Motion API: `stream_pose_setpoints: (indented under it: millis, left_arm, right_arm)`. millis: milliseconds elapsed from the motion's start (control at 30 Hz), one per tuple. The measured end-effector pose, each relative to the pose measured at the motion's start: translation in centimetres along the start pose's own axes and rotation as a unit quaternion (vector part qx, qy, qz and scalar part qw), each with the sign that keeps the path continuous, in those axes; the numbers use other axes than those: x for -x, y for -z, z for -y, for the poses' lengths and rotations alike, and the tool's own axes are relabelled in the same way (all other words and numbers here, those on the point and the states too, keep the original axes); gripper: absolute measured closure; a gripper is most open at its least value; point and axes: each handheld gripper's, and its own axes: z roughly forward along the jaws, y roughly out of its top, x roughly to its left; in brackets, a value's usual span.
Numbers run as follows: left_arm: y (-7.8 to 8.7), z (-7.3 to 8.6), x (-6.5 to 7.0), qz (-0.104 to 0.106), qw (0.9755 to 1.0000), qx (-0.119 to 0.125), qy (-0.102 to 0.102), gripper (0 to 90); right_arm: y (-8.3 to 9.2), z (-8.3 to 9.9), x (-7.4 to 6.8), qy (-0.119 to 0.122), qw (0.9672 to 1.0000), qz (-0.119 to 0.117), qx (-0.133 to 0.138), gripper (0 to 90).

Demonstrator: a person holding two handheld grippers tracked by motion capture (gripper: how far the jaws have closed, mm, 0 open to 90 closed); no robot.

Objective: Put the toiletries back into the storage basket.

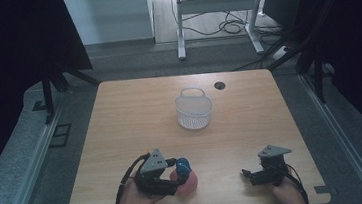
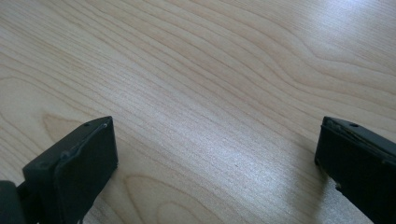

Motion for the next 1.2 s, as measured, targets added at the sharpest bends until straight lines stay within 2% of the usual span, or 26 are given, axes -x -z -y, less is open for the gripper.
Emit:
stream_pose_setpoints:
  millis: [367, 667, 700, 967, 1200]
  left_arm:
    - [-1.0, -0.5, 0.2, 0.002, 0.9999, -0.011, -0.01, 43.8]
    - [-1.0, -0.8, 0.5, -0.015, 0.9994, -0.019, -0.025, 51.6]
    - [-1.0, -1.0, 0.6, -0.023, 0.999, -0.023, -0.029, 52.1]
    - [-1.1, -1.2, 0.4, -0.03, 0.999, -0.026, -0.02, 52.7]
    - [-1.0, -1.9, 0.2, -0.044, 0.9983, -0.026, -0.028, 52.8]
  right_arm:
    - [0.0, 0.0, 0.0, 0.0, 1.0, 0.0, 0.0, 0.0]
    - [0.0, 0.0, 0.0, 0.0, 1.0, -0.001, 0.0, 0.0]
    - [0.0, 0.0, 0.0, 0.0, 1.0, -0.001, 0.0, 0.0]
    - [0.0, 0.0, 0.0, 0.0, 1.0, -0.001, 0.0, 0.0]
    - [0.0, 0.0, 0.0, 0.0, 1.0, -0.001, 0.0, 0.0]
